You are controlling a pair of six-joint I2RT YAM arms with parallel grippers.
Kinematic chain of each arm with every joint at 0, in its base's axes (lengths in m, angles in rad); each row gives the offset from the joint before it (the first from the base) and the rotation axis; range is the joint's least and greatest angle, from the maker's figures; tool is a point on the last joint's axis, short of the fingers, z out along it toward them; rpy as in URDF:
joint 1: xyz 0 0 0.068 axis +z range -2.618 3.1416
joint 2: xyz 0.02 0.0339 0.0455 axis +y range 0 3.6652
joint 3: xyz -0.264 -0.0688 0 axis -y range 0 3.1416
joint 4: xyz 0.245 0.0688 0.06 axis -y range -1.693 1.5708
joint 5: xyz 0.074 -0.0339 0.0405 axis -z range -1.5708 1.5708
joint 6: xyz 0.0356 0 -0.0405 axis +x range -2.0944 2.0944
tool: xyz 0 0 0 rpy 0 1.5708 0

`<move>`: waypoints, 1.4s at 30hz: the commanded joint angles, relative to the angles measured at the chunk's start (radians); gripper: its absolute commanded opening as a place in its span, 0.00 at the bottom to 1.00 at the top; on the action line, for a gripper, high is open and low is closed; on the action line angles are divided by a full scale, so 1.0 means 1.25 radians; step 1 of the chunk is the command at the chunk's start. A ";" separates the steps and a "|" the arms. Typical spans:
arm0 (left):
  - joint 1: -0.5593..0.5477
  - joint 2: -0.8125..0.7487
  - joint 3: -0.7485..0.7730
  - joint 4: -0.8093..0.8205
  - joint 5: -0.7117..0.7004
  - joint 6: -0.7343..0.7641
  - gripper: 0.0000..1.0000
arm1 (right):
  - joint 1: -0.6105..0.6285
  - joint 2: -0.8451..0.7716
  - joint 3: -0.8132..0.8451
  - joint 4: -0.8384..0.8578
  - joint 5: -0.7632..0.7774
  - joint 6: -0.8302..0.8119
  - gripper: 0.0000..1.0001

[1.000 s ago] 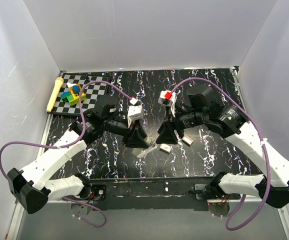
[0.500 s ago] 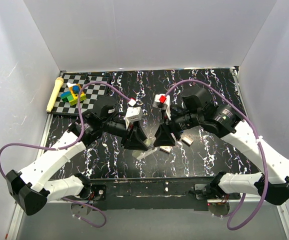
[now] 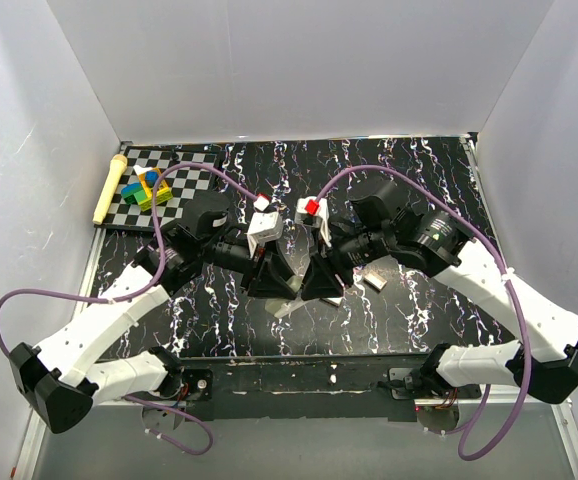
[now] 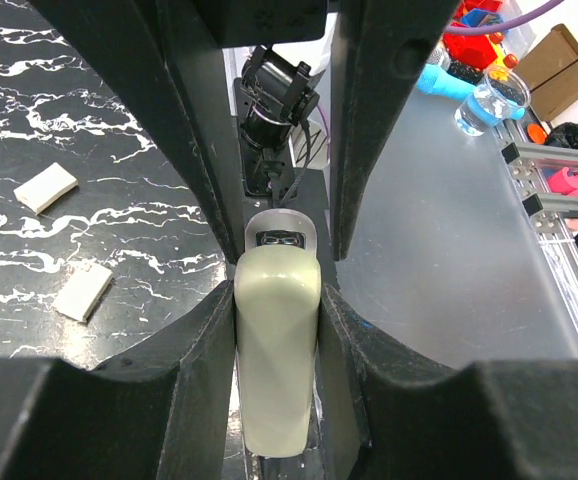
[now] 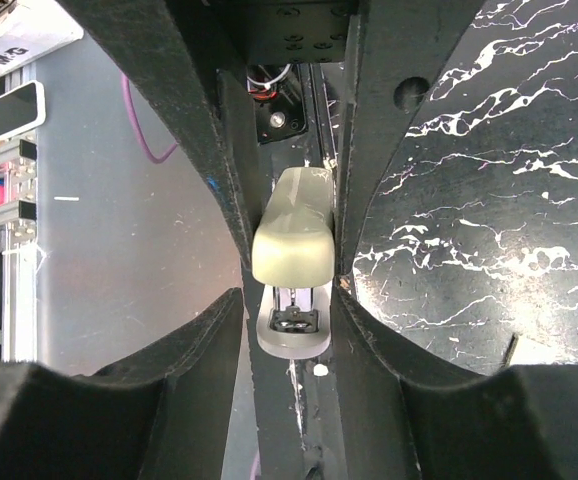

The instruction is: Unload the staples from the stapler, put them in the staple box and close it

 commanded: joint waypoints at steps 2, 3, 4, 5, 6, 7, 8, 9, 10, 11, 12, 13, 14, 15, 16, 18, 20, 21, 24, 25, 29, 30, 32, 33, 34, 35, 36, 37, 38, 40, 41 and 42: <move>-0.002 -0.033 0.001 0.029 0.021 -0.011 0.00 | 0.012 0.004 0.014 0.028 0.006 0.005 0.46; -0.003 -0.033 0.002 0.030 0.021 -0.011 0.00 | 0.014 0.004 0.014 0.032 0.008 0.007 0.45; -0.002 -0.032 0.001 0.031 0.021 -0.013 0.00 | 0.017 0.004 0.014 0.034 0.011 0.008 0.43; -0.002 -0.032 0.001 0.032 0.022 -0.014 0.00 | 0.018 0.006 0.013 0.037 0.013 0.010 0.41; -0.003 -0.031 0.001 0.033 0.026 -0.015 0.00 | 0.019 0.005 0.012 0.040 0.013 0.010 0.38; -0.003 -0.030 0.002 0.034 0.027 -0.015 0.00 | 0.020 0.005 0.012 0.043 0.017 0.012 0.38; -0.003 -0.031 0.001 0.035 0.029 -0.016 0.00 | 0.022 0.005 0.011 0.047 0.020 0.014 0.36; -0.003 -0.031 0.001 0.038 0.032 -0.019 0.00 | 0.023 0.005 0.009 0.050 0.021 0.014 0.35; -0.003 -0.030 0.000 0.039 0.033 -0.020 0.00 | 0.024 0.005 0.011 0.053 0.022 0.014 0.33; -0.002 -0.031 0.000 0.040 0.034 -0.022 0.00 | 0.025 0.005 0.011 0.053 0.022 0.014 0.32; -0.003 -0.030 0.000 0.041 0.034 -0.024 0.00 | 0.028 0.006 0.012 0.054 0.022 0.014 0.30; -0.003 -0.031 0.001 0.044 0.034 -0.024 0.00 | 0.030 0.005 0.011 0.053 0.022 0.014 0.28; -0.003 -0.032 0.001 0.046 0.028 -0.025 0.00 | 0.031 0.005 0.009 0.052 0.026 0.014 0.26; -0.002 -0.032 0.000 0.052 0.021 -0.030 0.00 | 0.033 0.004 0.006 0.048 0.028 0.014 0.23; -0.003 -0.037 0.000 0.060 0.016 -0.036 0.00 | 0.033 0.004 0.003 0.043 0.034 0.013 0.21; -0.002 -0.052 -0.007 0.084 -0.007 -0.052 0.00 | 0.034 -0.005 -0.007 0.038 0.039 0.012 0.17; -0.003 -0.072 -0.022 0.129 -0.020 -0.070 0.00 | 0.034 -0.010 -0.019 0.038 0.029 0.014 0.12; -0.001 -0.082 -0.027 0.148 -0.027 -0.098 0.00 | 0.035 -0.012 -0.029 0.039 0.026 0.014 0.05; -0.001 -0.103 -0.036 0.186 -0.054 -0.127 0.00 | 0.036 -0.034 -0.062 0.054 0.015 0.014 0.01; -0.002 -0.108 -0.036 0.196 -0.058 -0.133 0.00 | 0.037 -0.046 -0.078 0.066 0.010 0.014 0.01; -0.002 -0.125 -0.048 0.253 -0.090 -0.176 0.00 | 0.040 -0.088 -0.155 0.125 -0.022 0.056 0.01; -0.002 -0.134 -0.055 0.271 -0.096 -0.192 0.00 | 0.040 -0.096 -0.170 0.135 -0.029 0.062 0.01; -0.002 -0.146 -0.069 0.307 -0.115 -0.217 0.00 | 0.040 -0.109 -0.203 0.151 -0.034 0.078 0.01; -0.002 -0.152 -0.073 0.322 -0.123 -0.227 0.00 | 0.040 -0.115 -0.215 0.157 -0.038 0.083 0.01; -0.002 -0.160 -0.075 0.337 -0.131 -0.233 0.00 | 0.040 -0.121 -0.229 0.163 -0.041 0.089 0.01; -0.001 -0.161 -0.077 0.343 -0.139 -0.238 0.00 | 0.040 -0.129 -0.240 0.168 -0.042 0.094 0.01; -0.002 -0.165 -0.079 0.349 -0.145 -0.245 0.00 | 0.040 -0.135 -0.252 0.178 -0.045 0.100 0.01; -0.002 -0.165 -0.079 0.353 -0.150 -0.248 0.00 | 0.040 -0.141 -0.263 0.188 -0.049 0.105 0.01; -0.002 -0.166 -0.079 0.357 -0.156 -0.249 0.00 | 0.040 -0.147 -0.272 0.194 -0.052 0.113 0.01; -0.001 -0.172 -0.081 0.363 -0.174 -0.252 0.00 | 0.040 -0.161 -0.292 0.212 -0.056 0.126 0.01; -0.002 -0.177 -0.084 0.368 -0.184 -0.254 0.00 | 0.040 -0.164 -0.301 0.218 -0.059 0.131 0.01; -0.002 -0.180 -0.085 0.370 -0.195 -0.257 0.00 | 0.040 -0.168 -0.308 0.223 -0.061 0.135 0.01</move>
